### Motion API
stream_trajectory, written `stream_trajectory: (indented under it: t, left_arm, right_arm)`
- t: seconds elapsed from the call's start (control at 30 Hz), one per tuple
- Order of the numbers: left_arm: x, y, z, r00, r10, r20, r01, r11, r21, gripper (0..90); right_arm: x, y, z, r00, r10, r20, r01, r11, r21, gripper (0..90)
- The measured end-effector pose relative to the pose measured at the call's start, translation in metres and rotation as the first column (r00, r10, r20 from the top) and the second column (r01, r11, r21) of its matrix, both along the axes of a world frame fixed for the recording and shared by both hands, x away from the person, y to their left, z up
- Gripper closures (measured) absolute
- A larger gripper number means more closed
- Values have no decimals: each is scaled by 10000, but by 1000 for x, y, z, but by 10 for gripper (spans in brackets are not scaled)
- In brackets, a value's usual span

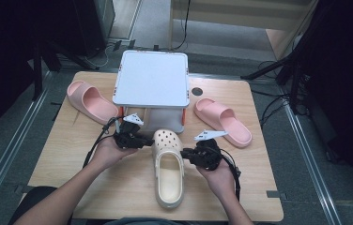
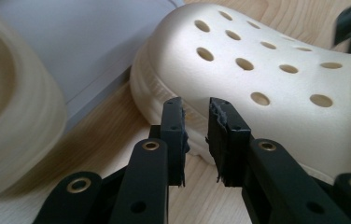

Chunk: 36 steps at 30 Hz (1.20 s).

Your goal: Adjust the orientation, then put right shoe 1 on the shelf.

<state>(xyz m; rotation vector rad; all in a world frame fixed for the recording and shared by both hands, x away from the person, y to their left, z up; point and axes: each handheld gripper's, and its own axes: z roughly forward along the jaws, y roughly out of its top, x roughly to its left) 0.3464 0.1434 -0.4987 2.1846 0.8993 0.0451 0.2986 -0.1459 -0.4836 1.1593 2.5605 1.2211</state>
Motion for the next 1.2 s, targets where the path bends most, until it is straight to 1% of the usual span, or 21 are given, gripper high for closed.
stream_trajectory:
  t: [0.07,0.1,0.23,0.27,0.33,0.37,0.4,0.47,0.5,0.53,0.57,0.7,0.73,0.77,0.8,0.83,0.93,1.0,1.03,1.07,1.2]
  left_arm:
    - [0,2,3,10000,34,71,-33,10000,-84,746]
    - [-1,5,9,9999,44,132,-41,9997,-226,737]
    - [-3,10,18,9998,168,131,-161,9985,-530,693]
    - [-4,11,20,9998,125,124,-118,9985,-541,666]
    - [-6,12,27,9997,31,243,-27,9998,-186,662]
    - [-7,12,32,9996,-2,280,9,9997,-246,648]
    - [-7,13,37,9995,2,329,10,9993,-365,648]
    - [-7,15,46,9992,-13,387,38,9979,-648,636]
    - [-5,18,56,9995,9,315,13,9974,-725,628]
    - [-5,18,56,9995,9,315,13,9974,-725,628]
    - [-4,22,65,9994,37,352,-3,9956,-941,628]
    - [0,29,81,9987,65,508,-14,9950,-1002,613]
    - [0,29,81,9987,65,508,-14,9950,-1002,607]
    - [4,34,89,9985,77,549,-21,9948,-1016,607]
    - [4,34,89,9985,77,549,-21,9948,-1016,609]
    - [7,37,94,9978,185,639,-124,9955,-945,612]
    - [20,41,109,9967,375,718,-304,9948,-969,615]
    - [22,41,111,9961,406,777,-333,9952,-924,620]
    - [26,42,116,9957,457,811,-383,9952,-903,631]
    - [31,43,122,9944,615,862,-539,9947,-876,693]
    - [38,47,127,9914,757,1064,-667,9941,-852,747]
  right_arm:
    - [-1,-2,2,10000,-38,85,37,9999,110,781]
    - [-6,-8,11,9993,-255,270,242,9987,447,749]
    - [-16,-15,21,9972,-531,530,492,9962,722,698]
    - [-23,-18,25,9957,-743,556,687,9930,964,662]
    - [-26,-19,26,9950,-834,552,770,9910,1095,637]
    - [-33,-18,26,9942,-979,455,914,9878,1262,566]
    - [-33,-18,26,9942,-979,455,914,9878,1262,566]
    - [-39,-15,24,9946,-953,418,896,9885,1220,491]
    - [-43,-9,22,9954,-870,393,823,9906,1091,459]
    - [-43,-9,22,9954,-870,393,823,9906,1091,459]
    - [-45,-3,20,9971,-730,208,704,9917,1075,440]
    - [-44,5,14,9978,-652,-83,657,9938,900,422]
    - [-44,5,14,9978,-652,-83,657,9938,900,422]
    - [-43,5,11,9972,-725,-162,736,9938,834,424]
    - [-43,5,11,9972,-725,-162,736,9938,834,424]
    - [-41,5,8,9959,-829,-350,855,9933,780,432]
    - [-41,8,4,9962,-797,-349,815,9952,533,437]
    - [-40,9,3,9962,-784,-378,803,9955,508,437]
    - [-40,9,2,9961,-786,-397,805,9956,480,437]
    - [-38,11,0,9961,-773,-416,792,9958,461,437]
    - [-36,14,-3,9963,-746,-416,763,9963,407,437]
